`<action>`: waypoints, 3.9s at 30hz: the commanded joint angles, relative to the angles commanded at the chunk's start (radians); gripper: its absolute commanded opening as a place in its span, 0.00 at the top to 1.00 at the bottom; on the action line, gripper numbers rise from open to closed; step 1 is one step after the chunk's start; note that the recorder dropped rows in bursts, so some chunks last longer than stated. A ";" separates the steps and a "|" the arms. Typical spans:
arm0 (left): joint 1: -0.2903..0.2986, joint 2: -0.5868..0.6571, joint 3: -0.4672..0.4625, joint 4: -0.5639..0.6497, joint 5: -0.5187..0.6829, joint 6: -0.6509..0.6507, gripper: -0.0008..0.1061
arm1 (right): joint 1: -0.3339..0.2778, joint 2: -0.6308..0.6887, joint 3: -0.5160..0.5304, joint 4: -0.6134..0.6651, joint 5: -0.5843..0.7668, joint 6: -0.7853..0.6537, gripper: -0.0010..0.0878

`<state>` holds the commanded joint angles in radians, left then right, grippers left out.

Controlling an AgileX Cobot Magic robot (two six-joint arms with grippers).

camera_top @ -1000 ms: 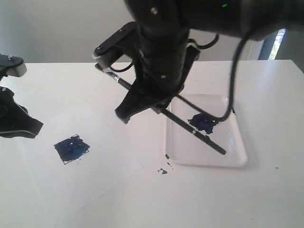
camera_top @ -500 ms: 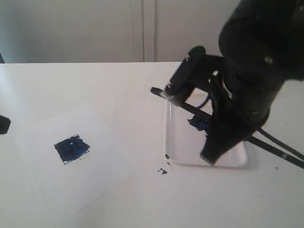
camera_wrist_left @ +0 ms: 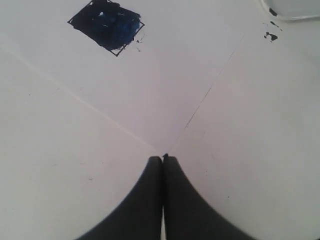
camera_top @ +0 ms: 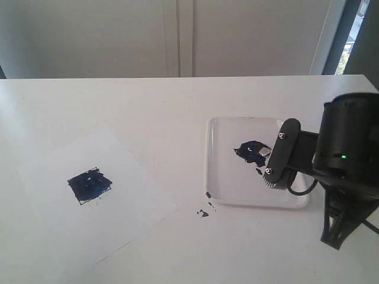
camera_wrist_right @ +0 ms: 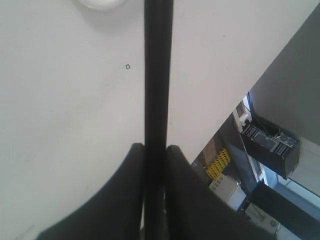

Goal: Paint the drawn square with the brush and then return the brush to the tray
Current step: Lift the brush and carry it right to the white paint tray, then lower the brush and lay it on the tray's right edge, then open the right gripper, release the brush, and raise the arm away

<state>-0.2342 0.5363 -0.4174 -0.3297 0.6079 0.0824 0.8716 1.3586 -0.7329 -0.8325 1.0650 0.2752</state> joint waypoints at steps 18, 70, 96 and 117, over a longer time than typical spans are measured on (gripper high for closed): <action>0.000 -0.058 0.095 -0.259 -0.190 0.097 0.99 | -0.333 0.056 0.176 -0.074 -0.621 0.147 0.99; 0.000 -0.058 0.252 -0.258 -0.456 0.206 0.99 | -0.515 0.286 0.104 -0.578 -0.730 0.115 0.65; 0.000 -0.058 0.252 -0.253 -0.456 0.210 0.99 | -0.515 0.207 0.075 -0.598 -0.846 0.312 0.63; 0.000 -0.058 0.257 -0.273 -0.443 0.123 0.99 | -0.529 0.027 0.051 -0.678 -0.741 0.856 0.70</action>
<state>-0.2342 0.4781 -0.1606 -0.6029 0.1651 0.2058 0.3422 1.3855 -0.6821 -1.5100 0.3236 1.1314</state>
